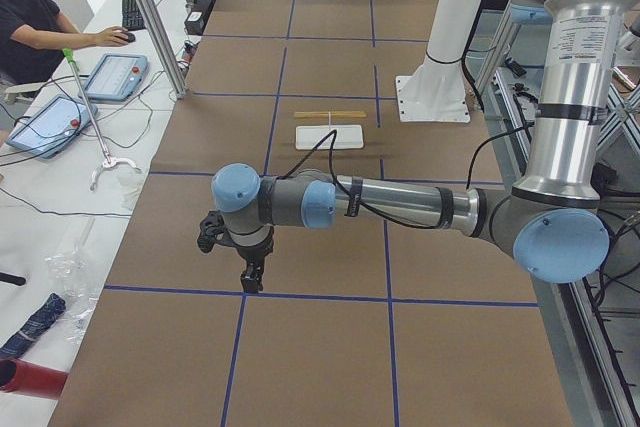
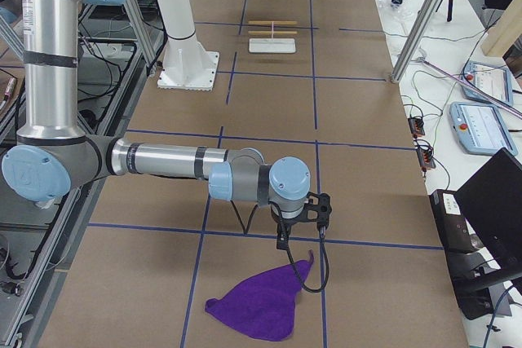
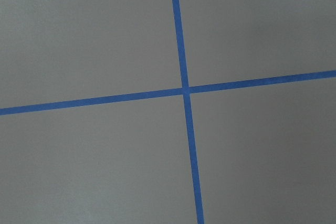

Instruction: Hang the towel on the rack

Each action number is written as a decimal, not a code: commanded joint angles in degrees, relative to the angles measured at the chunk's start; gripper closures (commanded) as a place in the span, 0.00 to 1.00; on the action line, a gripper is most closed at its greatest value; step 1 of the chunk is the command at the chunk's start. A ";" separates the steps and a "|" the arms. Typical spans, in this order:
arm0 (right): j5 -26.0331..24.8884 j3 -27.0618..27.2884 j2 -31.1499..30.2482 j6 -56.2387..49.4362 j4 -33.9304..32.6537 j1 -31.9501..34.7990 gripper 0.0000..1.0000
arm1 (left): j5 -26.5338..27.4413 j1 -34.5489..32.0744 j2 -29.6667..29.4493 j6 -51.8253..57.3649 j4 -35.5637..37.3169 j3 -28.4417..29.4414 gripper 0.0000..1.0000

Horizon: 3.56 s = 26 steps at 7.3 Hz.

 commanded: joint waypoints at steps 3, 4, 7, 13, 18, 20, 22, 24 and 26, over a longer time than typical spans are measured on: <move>-0.32 -0.43 1.59 1.14 4.45 -3.18 0.00 | 0.00 0.00 0.00 0.00 0.02 -0.21 0.00; -0.33 -1.31 1.94 1.24 4.23 -3.29 0.00 | 0.00 0.00 -0.09 -0.09 0.02 -0.65 0.00; -1.46 -17.84 0.53 -4.87 20.38 -3.29 0.00 | 0.00 0.00 -0.35 -0.09 -0.06 -0.83 0.00; -5.69 -36.97 3.61 -11.06 35.86 -3.73 0.00 | 0.00 0.00 -0.97 -0.44 0.02 -1.79 0.00; -5.95 -38.75 4.14 -10.98 35.78 -4.87 0.00 | 0.00 0.00 -0.97 -0.35 0.02 -1.88 0.00; -5.86 -39.37 4.23 -10.72 35.78 -4.96 0.20 | 0.00 0.00 -0.97 -0.35 0.02 -1.88 0.00; -5.86 -39.37 4.23 -11.16 35.78 -5.04 1.00 | 0.00 0.00 -0.97 -0.35 0.02 -2.06 0.00; -5.69 -39.02 4.14 -10.98 35.78 -5.04 1.00 | 0.00 0.00 -0.97 -0.44 0.02 -2.15 0.00; -5.43 -37.71 4.31 -10.98 35.78 -5.04 1.00 | 0.00 0.00 -1.05 -0.53 0.02 -2.49 0.00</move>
